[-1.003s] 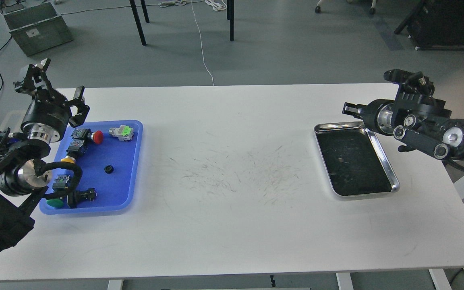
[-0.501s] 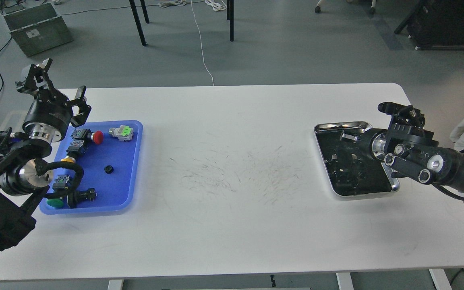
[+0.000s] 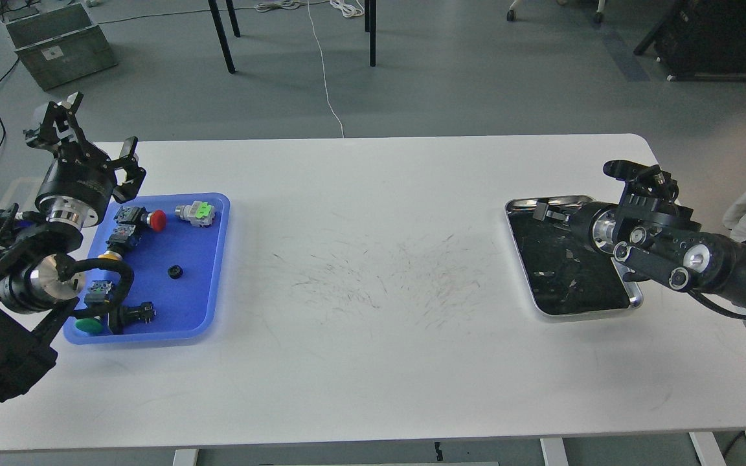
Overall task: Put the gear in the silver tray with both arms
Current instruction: 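Lower the gear into the silver tray and open the right gripper, then raise the right gripper away from the silver tray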
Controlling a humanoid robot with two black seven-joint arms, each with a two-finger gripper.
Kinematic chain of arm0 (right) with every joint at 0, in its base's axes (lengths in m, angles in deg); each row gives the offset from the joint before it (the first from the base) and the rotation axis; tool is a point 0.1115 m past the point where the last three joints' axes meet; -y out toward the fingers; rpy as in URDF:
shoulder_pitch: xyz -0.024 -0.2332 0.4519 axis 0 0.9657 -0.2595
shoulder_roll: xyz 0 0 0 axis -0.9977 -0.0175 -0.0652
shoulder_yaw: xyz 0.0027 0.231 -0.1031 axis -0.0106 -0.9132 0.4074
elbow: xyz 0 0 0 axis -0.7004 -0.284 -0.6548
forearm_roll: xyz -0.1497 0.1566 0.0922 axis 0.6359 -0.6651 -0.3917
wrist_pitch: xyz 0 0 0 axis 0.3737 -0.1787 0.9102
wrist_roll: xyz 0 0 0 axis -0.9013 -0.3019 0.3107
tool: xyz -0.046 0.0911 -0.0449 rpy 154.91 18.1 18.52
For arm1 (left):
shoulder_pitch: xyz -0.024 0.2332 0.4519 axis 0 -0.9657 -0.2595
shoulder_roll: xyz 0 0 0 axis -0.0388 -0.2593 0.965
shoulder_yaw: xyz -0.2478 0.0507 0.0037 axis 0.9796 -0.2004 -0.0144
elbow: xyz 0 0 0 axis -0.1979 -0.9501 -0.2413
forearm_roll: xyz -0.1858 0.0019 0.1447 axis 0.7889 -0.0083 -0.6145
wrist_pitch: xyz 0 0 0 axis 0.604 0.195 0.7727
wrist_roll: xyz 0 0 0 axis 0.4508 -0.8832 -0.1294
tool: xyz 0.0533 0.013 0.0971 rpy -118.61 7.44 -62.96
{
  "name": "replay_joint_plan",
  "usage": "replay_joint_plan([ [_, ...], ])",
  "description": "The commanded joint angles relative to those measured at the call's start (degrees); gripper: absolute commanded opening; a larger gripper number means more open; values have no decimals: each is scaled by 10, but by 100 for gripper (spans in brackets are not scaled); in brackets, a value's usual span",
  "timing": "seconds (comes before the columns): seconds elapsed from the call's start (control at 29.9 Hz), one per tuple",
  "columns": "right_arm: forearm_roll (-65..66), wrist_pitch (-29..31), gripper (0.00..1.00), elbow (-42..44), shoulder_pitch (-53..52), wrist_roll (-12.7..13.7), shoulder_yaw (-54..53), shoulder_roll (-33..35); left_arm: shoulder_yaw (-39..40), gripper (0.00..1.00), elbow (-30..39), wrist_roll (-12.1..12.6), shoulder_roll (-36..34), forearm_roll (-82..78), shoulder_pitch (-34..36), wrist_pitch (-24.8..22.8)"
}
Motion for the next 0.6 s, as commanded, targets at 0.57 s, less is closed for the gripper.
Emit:
replay_joint_plan([
  [0.57, -348, 12, 92, -1, 2, 0, -507, -19, 2, 98, -60, -1, 5, 10, 42, 0],
])
